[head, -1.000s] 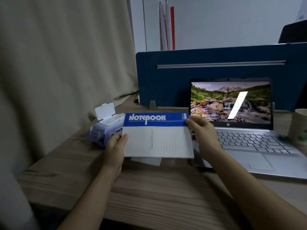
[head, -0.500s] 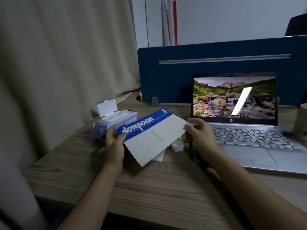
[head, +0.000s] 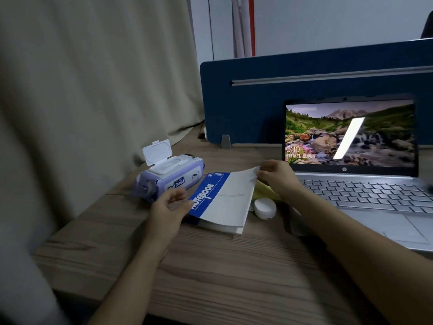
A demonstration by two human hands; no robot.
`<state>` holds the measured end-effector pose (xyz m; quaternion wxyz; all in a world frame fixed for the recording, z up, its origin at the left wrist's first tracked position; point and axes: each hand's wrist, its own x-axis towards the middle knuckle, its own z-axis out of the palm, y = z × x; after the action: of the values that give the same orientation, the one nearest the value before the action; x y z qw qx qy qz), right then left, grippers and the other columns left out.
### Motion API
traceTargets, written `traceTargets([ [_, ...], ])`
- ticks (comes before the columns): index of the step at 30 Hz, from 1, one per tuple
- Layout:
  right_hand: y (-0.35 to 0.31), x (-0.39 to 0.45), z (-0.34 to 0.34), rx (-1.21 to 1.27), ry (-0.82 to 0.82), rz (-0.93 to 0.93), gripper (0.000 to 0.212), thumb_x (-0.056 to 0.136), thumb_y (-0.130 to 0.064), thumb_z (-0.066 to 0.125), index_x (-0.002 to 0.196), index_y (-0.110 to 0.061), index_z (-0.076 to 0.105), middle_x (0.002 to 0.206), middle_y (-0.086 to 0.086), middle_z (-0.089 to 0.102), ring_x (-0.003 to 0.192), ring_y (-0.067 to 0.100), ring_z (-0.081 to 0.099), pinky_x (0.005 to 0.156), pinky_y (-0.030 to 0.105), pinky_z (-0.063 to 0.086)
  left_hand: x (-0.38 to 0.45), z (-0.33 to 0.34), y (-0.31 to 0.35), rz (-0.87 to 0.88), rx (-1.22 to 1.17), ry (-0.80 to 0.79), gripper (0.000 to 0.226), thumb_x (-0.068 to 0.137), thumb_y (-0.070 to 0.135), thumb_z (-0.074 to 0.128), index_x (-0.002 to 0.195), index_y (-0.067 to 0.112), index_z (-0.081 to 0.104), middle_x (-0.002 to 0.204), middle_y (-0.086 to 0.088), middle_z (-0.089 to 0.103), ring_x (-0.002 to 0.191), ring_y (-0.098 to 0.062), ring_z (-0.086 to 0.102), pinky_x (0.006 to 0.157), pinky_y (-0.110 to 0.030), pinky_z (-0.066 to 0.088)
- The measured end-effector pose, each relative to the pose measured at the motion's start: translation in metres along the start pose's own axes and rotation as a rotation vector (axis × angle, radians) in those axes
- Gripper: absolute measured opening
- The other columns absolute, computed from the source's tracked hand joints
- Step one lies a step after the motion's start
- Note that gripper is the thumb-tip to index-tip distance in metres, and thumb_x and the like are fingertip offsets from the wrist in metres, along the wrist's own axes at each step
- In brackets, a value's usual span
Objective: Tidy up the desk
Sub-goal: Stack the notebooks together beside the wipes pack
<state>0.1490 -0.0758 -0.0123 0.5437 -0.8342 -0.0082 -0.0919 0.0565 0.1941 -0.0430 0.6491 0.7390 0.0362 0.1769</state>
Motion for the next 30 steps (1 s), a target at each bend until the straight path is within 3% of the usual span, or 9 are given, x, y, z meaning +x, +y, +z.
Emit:
traceTargets([
  [3,0.005,0.008,0.005,-0.053,-0.017,-0.021,0.035,0.091,-0.017,0.063,0.124,-0.006,0.065,0.124,0.008,0.067,0.113,0.022,0.061,0.103,0.041,0.048,-0.001,0.0,-0.004,0.027,0.188,-0.023,0.029,0.086,0.021,0.074,0.112,0.029,0.064,0.111,0.009,0.068,0.097,-0.003,0.067,0.082,-0.036,0.058],
  [6,0.012,0.01,0.006,-0.048,-0.015,-0.026,0.03,0.091,-0.014,0.061,0.119,-0.006,0.068,0.12,0.007,0.069,0.112,0.02,0.063,0.103,0.039,0.049,-0.005,0.0,-0.004,0.065,0.343,-0.008,0.025,0.086,0.03,0.072,0.109,0.036,0.063,0.106,0.015,0.069,0.089,0.006,0.066,0.074,-0.033,0.059],
  [10,0.008,0.011,0.003,0.128,-0.013,-0.032,0.027,0.092,-0.005,0.053,0.115,-0.003,0.069,0.107,0.009,0.072,0.1,0.019,0.07,0.098,0.043,0.054,-0.007,0.001,-0.003,0.063,0.438,0.005,0.024,0.088,0.034,0.07,0.111,0.037,0.063,0.111,0.008,0.066,0.098,-0.01,0.066,0.074,-0.038,0.06],
  [13,0.008,0.003,-0.002,0.125,-0.004,-0.053,0.026,0.093,-0.004,0.052,0.111,-0.005,0.07,0.104,0.009,0.072,0.098,0.018,0.07,0.096,0.04,0.055,-0.008,0.002,-0.002,0.086,0.45,0.01,0.02,0.09,0.03,0.069,0.109,0.032,0.065,0.113,0.002,0.066,0.1,-0.014,0.064,0.07,-0.035,0.059],
  [18,0.006,-0.022,-0.017,-0.046,-0.024,-0.176,0.021,0.093,-0.013,0.055,0.103,-0.012,0.074,0.099,0.0,0.073,0.092,0.013,0.067,0.086,0.034,0.055,-0.011,0.003,0.001,0.118,0.468,0.035,0.015,0.091,0.027,0.067,0.105,0.03,0.066,0.112,0.0,0.067,0.098,-0.012,0.064,0.064,-0.03,0.057],
  [22,0.004,-0.048,-0.032,-0.176,-0.216,-0.302,0.02,0.093,-0.03,0.061,0.107,-0.022,0.071,0.105,-0.013,0.07,0.096,0.002,0.063,0.084,0.025,0.05,-0.018,0.009,0.008,0.248,0.479,-0.031,0.02,0.091,0.02,0.067,0.105,0.034,0.064,0.114,0.007,0.065,0.1,-0.011,0.062,0.074,-0.035,0.058],
  [24,0.004,-0.06,-0.039,-0.275,-0.317,-0.329,0.019,0.087,-0.038,0.067,0.105,-0.031,0.068,0.106,-0.018,0.066,0.098,0.0,0.06,0.082,0.022,0.047,-0.022,0.015,0.011,0.314,0.483,-0.087,0.024,0.09,0.019,0.066,0.106,0.036,0.062,0.113,0.013,0.064,0.103,-0.008,0.06,0.075,-0.026,0.055],
  [30,0.005,-0.078,-0.049,-0.542,-0.354,-0.392,0.037,0.078,-0.048,0.074,0.111,-0.033,0.064,0.111,-0.012,0.058,0.094,0.004,0.054,0.075,0.02,0.044,-0.022,0.033,0.021,0.355,0.493,-0.22,0.026,0.091,0.021,0.065,0.107,0.042,0.06,0.113,0.022,0.061,0.105,0.003,0.055,0.078,-0.015,0.044],
])
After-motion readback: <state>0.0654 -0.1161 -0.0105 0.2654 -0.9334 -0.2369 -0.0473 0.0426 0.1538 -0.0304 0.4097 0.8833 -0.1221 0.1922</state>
